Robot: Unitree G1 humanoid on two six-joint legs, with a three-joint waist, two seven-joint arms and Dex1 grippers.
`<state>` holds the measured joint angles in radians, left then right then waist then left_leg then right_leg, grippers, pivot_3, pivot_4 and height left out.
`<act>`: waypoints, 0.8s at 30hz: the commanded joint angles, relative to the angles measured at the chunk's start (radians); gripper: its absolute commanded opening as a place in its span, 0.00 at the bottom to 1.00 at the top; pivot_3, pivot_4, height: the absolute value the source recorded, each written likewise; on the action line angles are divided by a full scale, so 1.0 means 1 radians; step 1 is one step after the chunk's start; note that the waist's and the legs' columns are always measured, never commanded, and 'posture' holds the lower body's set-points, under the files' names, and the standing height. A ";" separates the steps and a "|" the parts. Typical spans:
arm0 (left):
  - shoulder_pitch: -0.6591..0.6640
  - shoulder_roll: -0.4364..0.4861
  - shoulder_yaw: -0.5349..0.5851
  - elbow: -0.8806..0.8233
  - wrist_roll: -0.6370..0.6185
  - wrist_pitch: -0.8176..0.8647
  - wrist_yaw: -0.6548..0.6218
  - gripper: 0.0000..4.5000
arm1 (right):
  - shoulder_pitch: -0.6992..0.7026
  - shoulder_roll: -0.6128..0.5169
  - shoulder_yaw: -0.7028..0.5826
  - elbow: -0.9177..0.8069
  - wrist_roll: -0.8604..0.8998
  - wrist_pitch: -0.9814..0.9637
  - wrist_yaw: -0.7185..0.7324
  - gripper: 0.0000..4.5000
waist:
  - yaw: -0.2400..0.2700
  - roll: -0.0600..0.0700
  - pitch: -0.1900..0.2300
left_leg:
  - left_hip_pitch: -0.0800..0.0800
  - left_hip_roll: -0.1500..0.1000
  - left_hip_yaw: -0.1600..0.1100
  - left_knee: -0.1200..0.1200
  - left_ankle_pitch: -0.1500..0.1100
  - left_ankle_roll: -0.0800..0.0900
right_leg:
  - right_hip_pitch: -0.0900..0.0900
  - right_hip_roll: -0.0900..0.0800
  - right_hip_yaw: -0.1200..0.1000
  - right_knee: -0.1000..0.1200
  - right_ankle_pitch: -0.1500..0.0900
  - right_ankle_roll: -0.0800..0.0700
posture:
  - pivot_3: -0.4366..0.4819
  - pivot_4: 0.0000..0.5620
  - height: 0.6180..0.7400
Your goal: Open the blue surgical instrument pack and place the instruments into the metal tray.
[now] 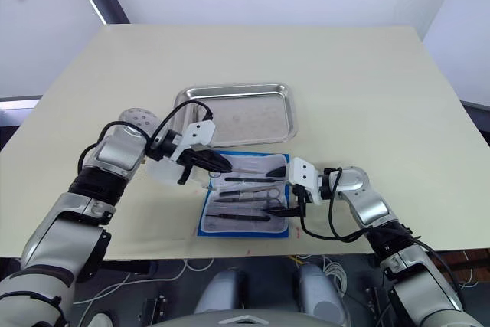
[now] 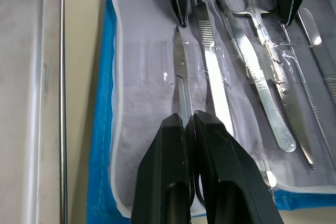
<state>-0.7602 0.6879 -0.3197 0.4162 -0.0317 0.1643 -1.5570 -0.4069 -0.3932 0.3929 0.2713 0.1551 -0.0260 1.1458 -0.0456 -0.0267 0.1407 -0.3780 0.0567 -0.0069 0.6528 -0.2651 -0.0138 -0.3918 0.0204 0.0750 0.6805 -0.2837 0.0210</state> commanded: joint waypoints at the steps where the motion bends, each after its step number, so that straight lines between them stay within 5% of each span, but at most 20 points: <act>1: -0.032 0.027 0.013 -0.069 -0.019 0.040 -0.031 0.01 | 0.060 -0.015 0.059 0.111 -0.109 0.058 -0.044 1.00 | 0.000 0.000 0.000 | 0.000 0.000 0.000 0.000 0.000 0.000 | 0.000 0.000 0.000 0.000 0.000 0.000 | 0.48 0.27 1.00; 24: 0.035 0.267 0.000 -0.223 -0.128 0.109 -0.057 0.01 | 0.060 -0.008 0.063 0.115 -0.110 0.056 -0.045 1.00 | -0.003 0.000 0.000 | 0.000 0.001 0.000 0.000 0.000 0.000 | 0.000 0.000 0.000 0.000 -0.001 0.001 | 0.48 0.27 1.00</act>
<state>-0.7267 0.9284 -0.3279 0.2280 -0.1347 0.2615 -1.5700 -0.4042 -0.3849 0.3932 0.2714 0.1547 -0.0261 1.1370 -0.0488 -0.0266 0.1411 -0.3776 0.0573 -0.0067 0.6527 -0.2651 -0.0137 -0.3922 0.0208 0.0755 0.6808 -0.2843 0.0215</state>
